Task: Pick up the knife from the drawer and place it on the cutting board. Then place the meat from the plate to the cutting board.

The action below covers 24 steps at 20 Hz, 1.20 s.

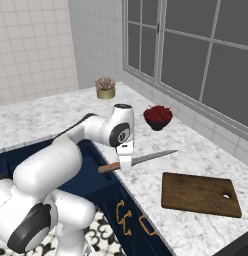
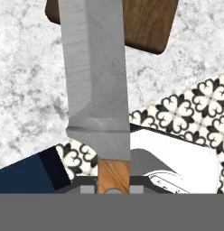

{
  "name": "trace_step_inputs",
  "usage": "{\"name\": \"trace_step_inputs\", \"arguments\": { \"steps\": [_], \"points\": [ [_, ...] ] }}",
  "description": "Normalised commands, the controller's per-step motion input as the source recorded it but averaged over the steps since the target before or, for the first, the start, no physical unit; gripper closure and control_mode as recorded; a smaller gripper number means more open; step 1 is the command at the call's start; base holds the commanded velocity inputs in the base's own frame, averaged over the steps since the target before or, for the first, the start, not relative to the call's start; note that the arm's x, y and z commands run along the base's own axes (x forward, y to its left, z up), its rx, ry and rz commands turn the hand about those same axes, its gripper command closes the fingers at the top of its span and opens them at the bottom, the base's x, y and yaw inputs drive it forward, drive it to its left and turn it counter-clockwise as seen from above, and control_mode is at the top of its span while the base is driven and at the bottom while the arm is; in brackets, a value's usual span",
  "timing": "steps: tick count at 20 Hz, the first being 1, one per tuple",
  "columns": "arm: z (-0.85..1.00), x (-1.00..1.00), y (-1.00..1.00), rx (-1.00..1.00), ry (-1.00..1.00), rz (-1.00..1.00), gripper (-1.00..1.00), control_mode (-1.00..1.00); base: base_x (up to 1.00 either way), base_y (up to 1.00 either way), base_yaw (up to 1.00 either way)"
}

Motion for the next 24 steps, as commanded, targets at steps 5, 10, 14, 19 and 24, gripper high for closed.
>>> {"name": "trace_step_inputs", "arguments": {
  "steps": [5, 10, 14, 19, 24],
  "points": [
    [0.0, 0.05, -0.99, 0.05, 0.01, -0.13, 1.0, -1.0, 0.0, 0.0, 0.0],
    [-0.02, 0.15, -0.89, 0.08, 0.0, -0.05, 1.0, -1.0, 0.0, 0.0, 0.0],
    [-0.05, 0.31, -0.68, 0.06, -0.07, -0.04, 1.0, -1.0, 0.0, 0.0, 0.0],
    [-0.16, 0.22, -0.38, 0.0, -0.01, -0.06, 1.0, -1.0, 0.0, 0.0, 0.0],
    [-0.29, 0.17, -0.14, -0.05, 0.02, -0.12, 1.0, -1.0, 0.0, 0.0, 0.0]
  ]
}}
